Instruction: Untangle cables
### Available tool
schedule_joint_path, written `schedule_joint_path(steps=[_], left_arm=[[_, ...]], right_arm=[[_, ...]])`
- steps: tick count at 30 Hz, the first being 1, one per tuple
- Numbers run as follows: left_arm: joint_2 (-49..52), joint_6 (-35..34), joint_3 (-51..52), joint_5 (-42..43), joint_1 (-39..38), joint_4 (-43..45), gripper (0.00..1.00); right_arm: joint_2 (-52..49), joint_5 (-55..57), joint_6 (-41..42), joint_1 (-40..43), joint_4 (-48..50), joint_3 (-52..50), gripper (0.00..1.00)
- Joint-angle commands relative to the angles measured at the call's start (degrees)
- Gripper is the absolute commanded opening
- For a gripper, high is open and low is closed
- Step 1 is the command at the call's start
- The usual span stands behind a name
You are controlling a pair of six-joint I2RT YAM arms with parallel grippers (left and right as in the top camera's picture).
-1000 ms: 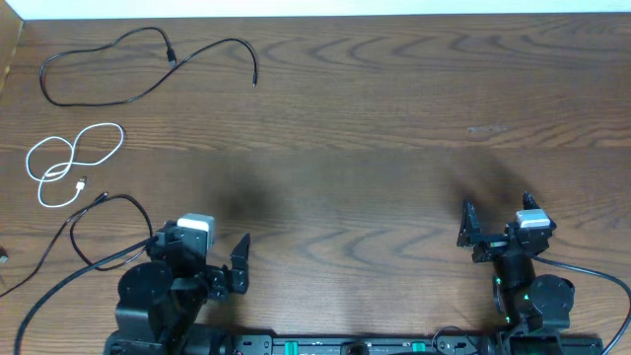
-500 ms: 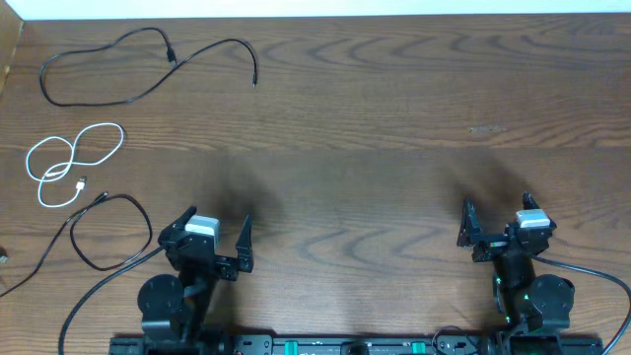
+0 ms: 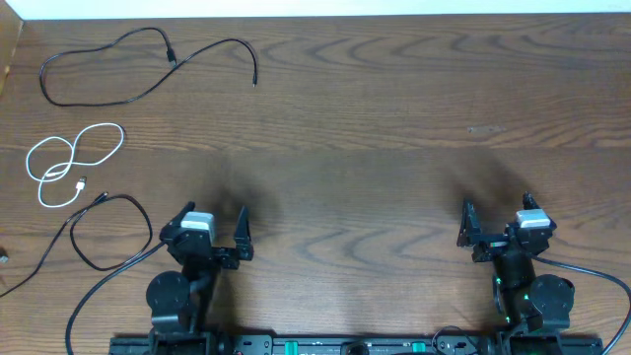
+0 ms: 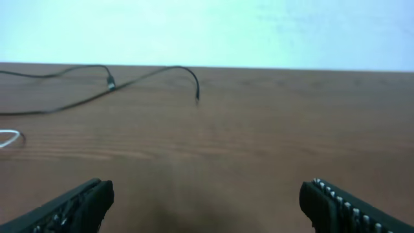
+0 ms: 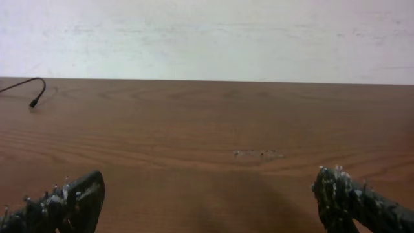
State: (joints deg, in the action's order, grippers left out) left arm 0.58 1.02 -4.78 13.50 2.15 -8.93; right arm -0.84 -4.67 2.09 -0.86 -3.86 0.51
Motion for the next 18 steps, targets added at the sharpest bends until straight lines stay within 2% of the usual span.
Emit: schedule_joint_path(steps=[1, 4, 8, 13, 18], left_arm=[[-0.52, -2.36, 2.01, -1.84, 0.28, 2.32, 0.98], [-0.52, -6.25, 4.66, -4.37, 0.28, 6.27, 0.98], [-0.52, -8.28, 4.55, -7.08, 0.24, 6.19, 0.98], [-0.52, -8.17, 4.55, -9.99, 0.24, 5.09, 0.98], [-0.52, -3.96, 4.55, -10.12, -0.26, 4.94, 0.97]], right_arm=[[0.46, 0.02, -0.68, 0.46, -0.15, -0.22, 1.0], [0.46, 0.02, -0.66, 0.46, -0.15, -0.22, 0.99], [0.46, 0.02, -0.68, 0.46, -0.15, -0.22, 0.99], [0.46, 0.02, -0.66, 0.46, -0.15, -0.2, 0.99], [0.46, 0.02, -0.66, 0.46, -0.15, -0.2, 0.99]])
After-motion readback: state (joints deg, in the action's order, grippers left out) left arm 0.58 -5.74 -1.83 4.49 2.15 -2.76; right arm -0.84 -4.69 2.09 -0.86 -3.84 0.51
